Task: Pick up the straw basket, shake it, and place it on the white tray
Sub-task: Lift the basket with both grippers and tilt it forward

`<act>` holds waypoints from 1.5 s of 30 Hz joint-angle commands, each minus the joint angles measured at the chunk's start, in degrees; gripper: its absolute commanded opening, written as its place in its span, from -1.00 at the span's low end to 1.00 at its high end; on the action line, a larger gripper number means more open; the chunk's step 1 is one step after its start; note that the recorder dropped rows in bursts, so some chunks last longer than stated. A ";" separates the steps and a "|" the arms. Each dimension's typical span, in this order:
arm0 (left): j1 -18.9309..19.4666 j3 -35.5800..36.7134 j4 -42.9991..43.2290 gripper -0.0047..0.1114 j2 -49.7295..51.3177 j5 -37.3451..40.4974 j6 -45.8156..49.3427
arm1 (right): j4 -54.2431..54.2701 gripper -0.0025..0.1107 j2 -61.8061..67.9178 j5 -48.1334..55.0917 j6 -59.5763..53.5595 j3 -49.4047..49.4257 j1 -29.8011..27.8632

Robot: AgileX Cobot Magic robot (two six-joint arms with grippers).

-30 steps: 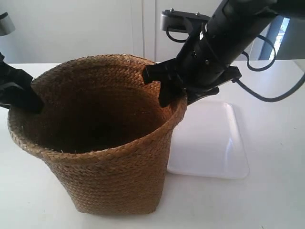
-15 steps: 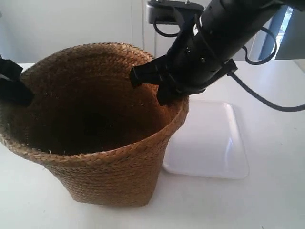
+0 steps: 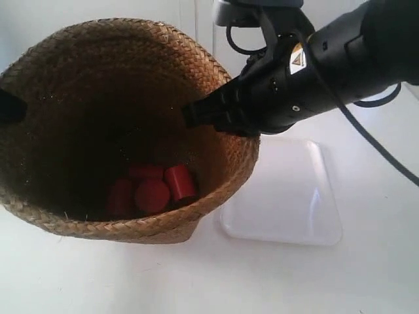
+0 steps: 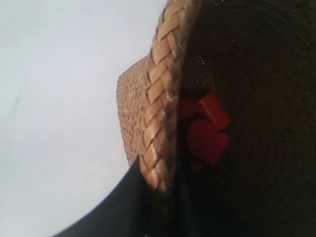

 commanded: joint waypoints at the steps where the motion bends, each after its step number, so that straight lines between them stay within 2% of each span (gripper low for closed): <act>1: -0.21 4.18 -3.74 -0.92 -4.43 -7.92 3.79 | -2.23 -0.96 -1.83 -4.97 -3.67 2.00 0.30; 10: -0.21 5.22 -8.57 -0.92 -6.83 -9.08 11.24 | -2.32 -0.96 -7.50 -17.67 -3.80 9.78 0.30; 16: -0.21 5.50 -14.98 -0.92 -6.83 -9.76 13.66 | -2.45 -0.96 -11.19 -17.56 -3.80 12.45 0.30; 25: -0.21 11.97 -32.20 -0.92 -6.83 -10.14 32.59 | -3.43 -0.96 -14.21 -20.66 -4.47 16.72 0.30; 35: -0.21 11.87 -32.34 -0.92 -6.83 -9.15 32.86 | -3.43 -0.96 -13.72 -18.38 -4.02 16.55 0.30; 41: -0.21 11.87 -33.59 -0.92 -6.85 -14.81 32.83 | -2.89 -0.96 -12.96 -21.51 -2.14 16.55 0.30; 45: -0.21 11.87 -33.59 -0.92 -8.07 -11.17 32.83 | -2.89 -0.96 -12.79 -16.56 -1.46 16.55 0.30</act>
